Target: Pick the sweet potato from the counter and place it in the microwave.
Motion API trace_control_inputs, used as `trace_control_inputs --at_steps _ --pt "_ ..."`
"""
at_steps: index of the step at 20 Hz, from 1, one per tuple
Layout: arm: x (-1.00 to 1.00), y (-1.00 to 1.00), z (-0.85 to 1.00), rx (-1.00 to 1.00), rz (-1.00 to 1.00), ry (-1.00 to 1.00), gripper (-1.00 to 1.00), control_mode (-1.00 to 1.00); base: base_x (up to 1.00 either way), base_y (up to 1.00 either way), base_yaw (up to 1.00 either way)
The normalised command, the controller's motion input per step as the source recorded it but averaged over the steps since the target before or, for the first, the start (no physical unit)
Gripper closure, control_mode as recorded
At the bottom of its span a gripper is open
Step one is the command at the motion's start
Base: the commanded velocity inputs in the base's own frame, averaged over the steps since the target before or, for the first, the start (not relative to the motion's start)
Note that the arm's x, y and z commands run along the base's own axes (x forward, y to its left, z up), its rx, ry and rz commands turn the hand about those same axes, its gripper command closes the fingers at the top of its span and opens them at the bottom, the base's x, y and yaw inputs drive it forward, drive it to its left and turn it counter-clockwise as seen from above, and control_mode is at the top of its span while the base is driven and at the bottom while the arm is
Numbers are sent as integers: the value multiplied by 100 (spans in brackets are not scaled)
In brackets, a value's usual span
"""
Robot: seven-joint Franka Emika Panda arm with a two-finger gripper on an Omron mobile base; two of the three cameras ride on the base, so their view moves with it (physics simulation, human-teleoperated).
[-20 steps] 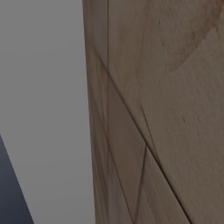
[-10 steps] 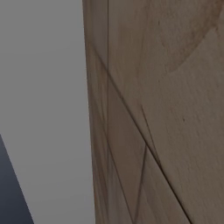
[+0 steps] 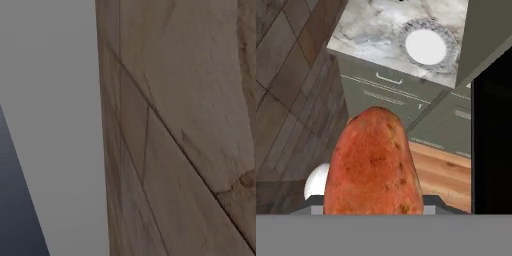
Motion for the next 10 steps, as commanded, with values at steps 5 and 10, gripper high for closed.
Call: trace_control_inputs --at_steps 5,10 --pt "0 0 0 0 0 0 100 100 -100 10 -25" --pt "0 0 0 0 0 0 100 100 -100 0 -27"
